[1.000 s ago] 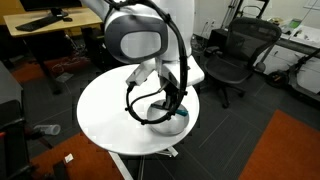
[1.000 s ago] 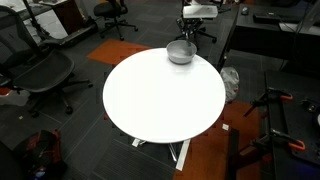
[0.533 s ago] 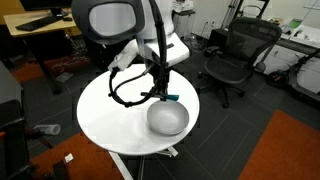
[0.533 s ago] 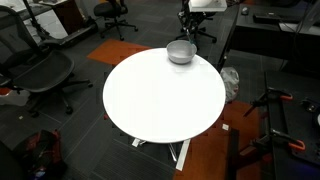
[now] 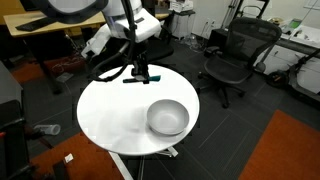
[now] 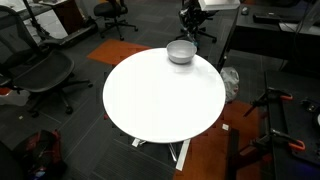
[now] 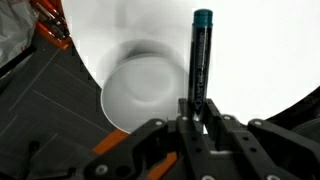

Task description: Take the green marker out of the grey bowl

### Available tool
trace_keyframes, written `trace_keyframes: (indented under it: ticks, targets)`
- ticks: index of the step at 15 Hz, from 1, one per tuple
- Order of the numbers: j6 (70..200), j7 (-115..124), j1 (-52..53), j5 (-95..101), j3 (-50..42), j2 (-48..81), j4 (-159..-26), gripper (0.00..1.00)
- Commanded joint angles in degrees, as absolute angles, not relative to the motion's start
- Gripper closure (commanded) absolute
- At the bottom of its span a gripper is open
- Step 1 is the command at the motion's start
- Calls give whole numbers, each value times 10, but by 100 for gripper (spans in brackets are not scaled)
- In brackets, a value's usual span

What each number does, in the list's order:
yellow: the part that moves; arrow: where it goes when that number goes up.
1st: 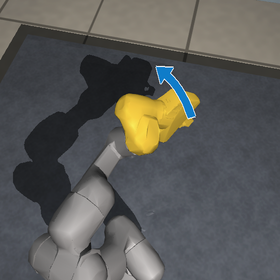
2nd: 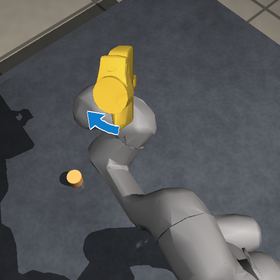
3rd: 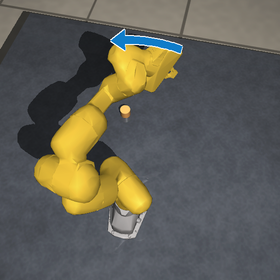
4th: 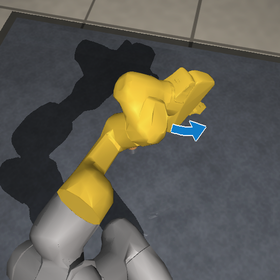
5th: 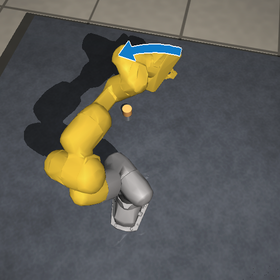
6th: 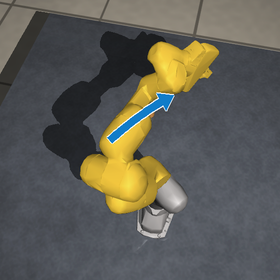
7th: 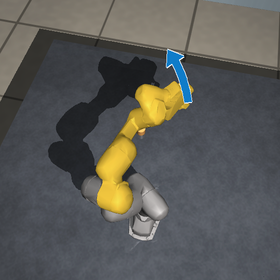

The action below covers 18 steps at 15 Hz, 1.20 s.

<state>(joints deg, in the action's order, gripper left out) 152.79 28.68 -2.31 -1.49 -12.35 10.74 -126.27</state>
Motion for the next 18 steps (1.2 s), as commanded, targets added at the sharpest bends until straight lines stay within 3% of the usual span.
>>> trace_keyframes:
  ticks: [1,18]
  targets:
    - [1555,266,-14,9,-102,48,-1330,95]
    - [1574,234,-4,16,-46,83,-1374,95]
